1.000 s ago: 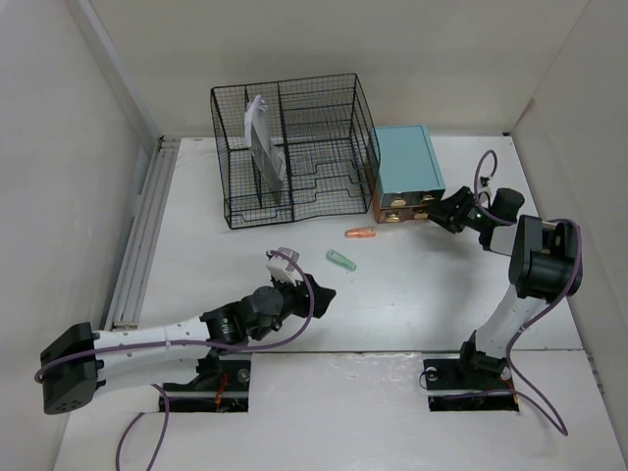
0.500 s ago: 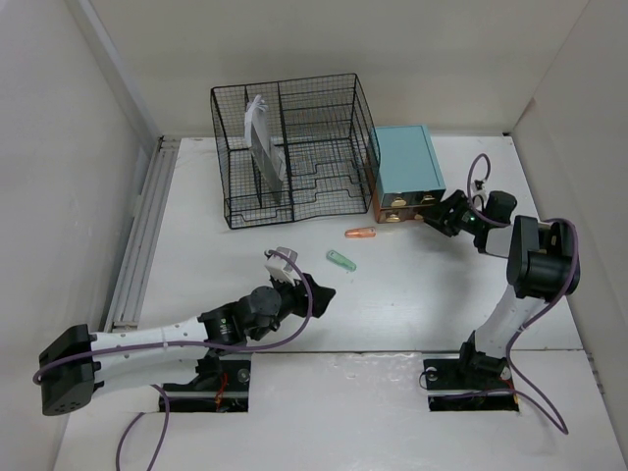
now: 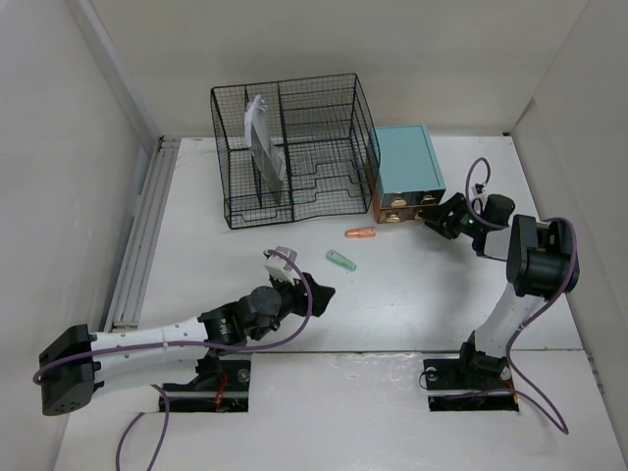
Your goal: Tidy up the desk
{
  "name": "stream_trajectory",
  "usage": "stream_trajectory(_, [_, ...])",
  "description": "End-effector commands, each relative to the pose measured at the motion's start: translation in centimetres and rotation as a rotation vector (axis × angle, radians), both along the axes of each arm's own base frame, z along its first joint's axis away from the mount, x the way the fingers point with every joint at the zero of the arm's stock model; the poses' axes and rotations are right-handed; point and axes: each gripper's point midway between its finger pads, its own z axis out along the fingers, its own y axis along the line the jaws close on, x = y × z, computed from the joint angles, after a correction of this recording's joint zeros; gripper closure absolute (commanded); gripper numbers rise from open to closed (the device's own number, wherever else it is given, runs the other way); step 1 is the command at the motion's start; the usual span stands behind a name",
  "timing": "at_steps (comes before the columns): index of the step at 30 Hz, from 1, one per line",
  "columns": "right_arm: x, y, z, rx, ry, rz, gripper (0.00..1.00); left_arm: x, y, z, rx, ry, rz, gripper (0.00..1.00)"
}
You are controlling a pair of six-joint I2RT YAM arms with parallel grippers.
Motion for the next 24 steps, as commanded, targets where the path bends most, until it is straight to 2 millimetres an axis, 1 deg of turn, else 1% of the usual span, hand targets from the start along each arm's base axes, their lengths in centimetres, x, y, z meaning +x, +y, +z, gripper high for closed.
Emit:
stream_trajectory(1, [1.1, 0.4, 0.8, -0.004, -0.07, -0.006, 0.43, 0.6, -0.7, 3.5, -0.076, -0.046, 0.011, 0.38])
stream_trajectory(2, [1.3, 0.4, 0.9, -0.001, -0.084, -0.009, 0.43, 0.6, -0.8, 3.1, -0.066, -0.042, 0.011, 0.38])
stream_trajectory(3, [1.3, 0.8, 1.0, 0.005, -0.088, -0.002, 0.43, 0.6, -0.8, 3.1, -0.066, -0.042, 0.011, 0.38])
stream_trajectory(5, [1.3, 0.8, 0.8, 0.021, -0.08, -0.009, 0.43, 0.6, -0.8, 3.1, -0.066, -0.042, 0.011, 0.38])
stream_trajectory(6, [1.5, 1.3, 1.3, 0.023, -0.105, 0.0, 0.43, 0.6, -0.8, 2.9, -0.057, -0.039, 0.011, 0.38])
stream_trajectory(7, [1.4, 1.3, 0.9, 0.035, -0.087, -0.004, 0.43, 0.6, -0.8, 2.9, -0.057, -0.038, 0.011, 0.38])
stream_trajectory(8, [1.3, 1.9, 0.9, 0.035, -0.087, 0.008, 0.43, 0.6, -0.8, 2.9, -0.057, -0.038, 0.011, 0.38])
stream_trajectory(9, [1.5, 1.9, 1.1, 0.033, -0.101, 0.009, 0.43, 0.6, -0.9, 2.9, -0.064, -0.033, 0.013, 0.38])
stream_trajectory(10, [1.5, 2.2, 0.9, 0.029, -0.1, 0.01, 0.43, 0.6, -0.9, 2.9, -0.064, -0.032, 0.013, 0.38])
stream_trajectory(12, [1.6, 2.2, 0.7, 0.035, -0.098, 0.007, 0.43, 0.6, -0.9, 2.9, -0.064, -0.032, 0.013, 0.38])
stream_trajectory(13, [1.6, 2.2, 0.7, 0.035, -0.098, 0.007, 0.44, 0.6, -0.9, 2.9, -0.064, -0.032, 0.013, 0.38])
stream_trajectory(14, [1.6, 2.2, 0.7, 0.035, -0.098, 0.007, 0.47, 0.6, -0.7, 2.4, -0.055, -0.029, 0.013, 0.38])
stream_trajectory(17, [1.9, 2.0, 1.0, 0.028, -0.117, -0.001, 0.49, 0.6, -0.7, 2.4, -0.055, -0.029, 0.013, 0.38])
stream_trajectory(19, [1.7, 2.1, 0.9, 0.028, -0.117, -0.001, 0.53, 0.4, -0.8, 2.4, -0.056, -0.027, 0.004, 0.38])
stream_trajectory(20, [1.8, 2.0, 1.4, 0.025, -0.135, 0.0, 0.53, 0.5, -0.9, 2.6, -0.065, -0.03, 0.004, 0.38])
stream_trajectory(22, [1.6, 2.1, 1.1, 0.027, -0.126, -0.001, 0.53, 0.5, -0.9, 2.6, -0.065, -0.03, 0.004, 0.38])
stream_trajectory(24, [1.7, 2.0, 1.5, 0.028, -0.131, -0.011, 0.52, 0.5, -0.9, 2.6, -0.065, -0.03, 0.004, 0.38])
